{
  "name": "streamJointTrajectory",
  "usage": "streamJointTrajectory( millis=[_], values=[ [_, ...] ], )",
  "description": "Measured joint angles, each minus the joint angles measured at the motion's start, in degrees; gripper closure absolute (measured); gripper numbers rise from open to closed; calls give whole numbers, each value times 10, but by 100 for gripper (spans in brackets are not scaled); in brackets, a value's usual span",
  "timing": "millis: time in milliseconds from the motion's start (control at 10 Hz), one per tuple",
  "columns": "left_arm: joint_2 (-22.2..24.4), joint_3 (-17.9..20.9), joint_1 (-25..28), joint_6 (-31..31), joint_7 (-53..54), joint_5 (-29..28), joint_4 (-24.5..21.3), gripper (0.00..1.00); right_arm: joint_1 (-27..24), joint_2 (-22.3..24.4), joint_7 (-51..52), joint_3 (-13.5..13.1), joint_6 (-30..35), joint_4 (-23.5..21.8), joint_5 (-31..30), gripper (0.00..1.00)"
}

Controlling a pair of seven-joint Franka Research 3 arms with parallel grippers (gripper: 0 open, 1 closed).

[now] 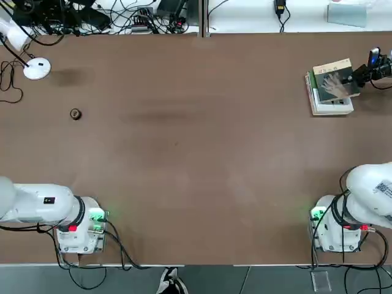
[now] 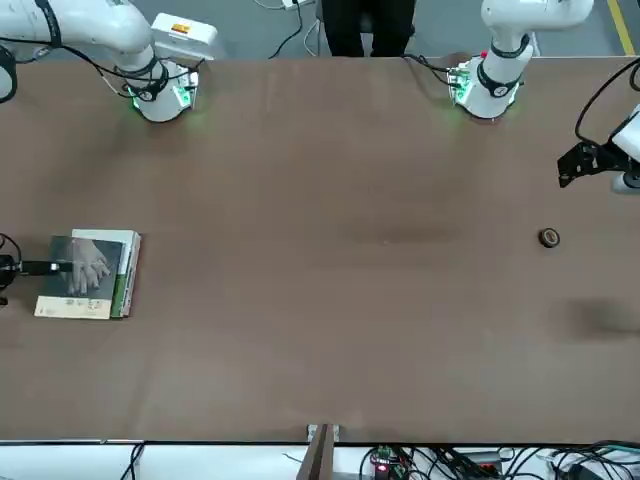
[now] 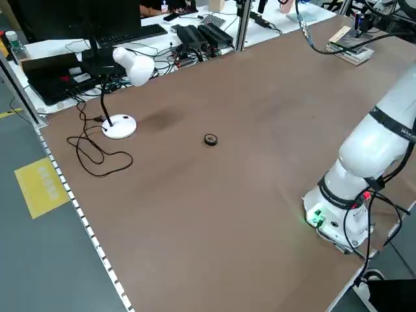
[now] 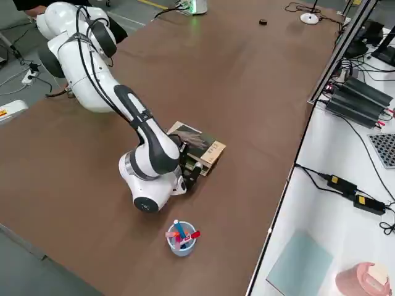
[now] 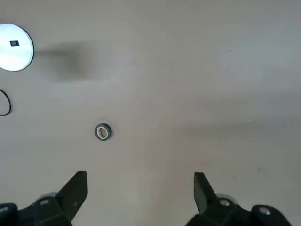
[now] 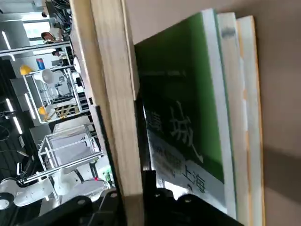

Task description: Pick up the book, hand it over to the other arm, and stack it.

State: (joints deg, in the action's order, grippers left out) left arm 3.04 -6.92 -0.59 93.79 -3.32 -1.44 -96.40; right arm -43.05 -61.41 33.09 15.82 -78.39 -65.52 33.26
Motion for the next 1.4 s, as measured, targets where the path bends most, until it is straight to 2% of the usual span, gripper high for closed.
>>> streamJointTrajectory(
  millis=[1400],
  values=[
    [0, 4, 5, 0, 0, 0, 0, 0, 2, 0, 0, 0, -27, -2, -17, 84]
  ],
)
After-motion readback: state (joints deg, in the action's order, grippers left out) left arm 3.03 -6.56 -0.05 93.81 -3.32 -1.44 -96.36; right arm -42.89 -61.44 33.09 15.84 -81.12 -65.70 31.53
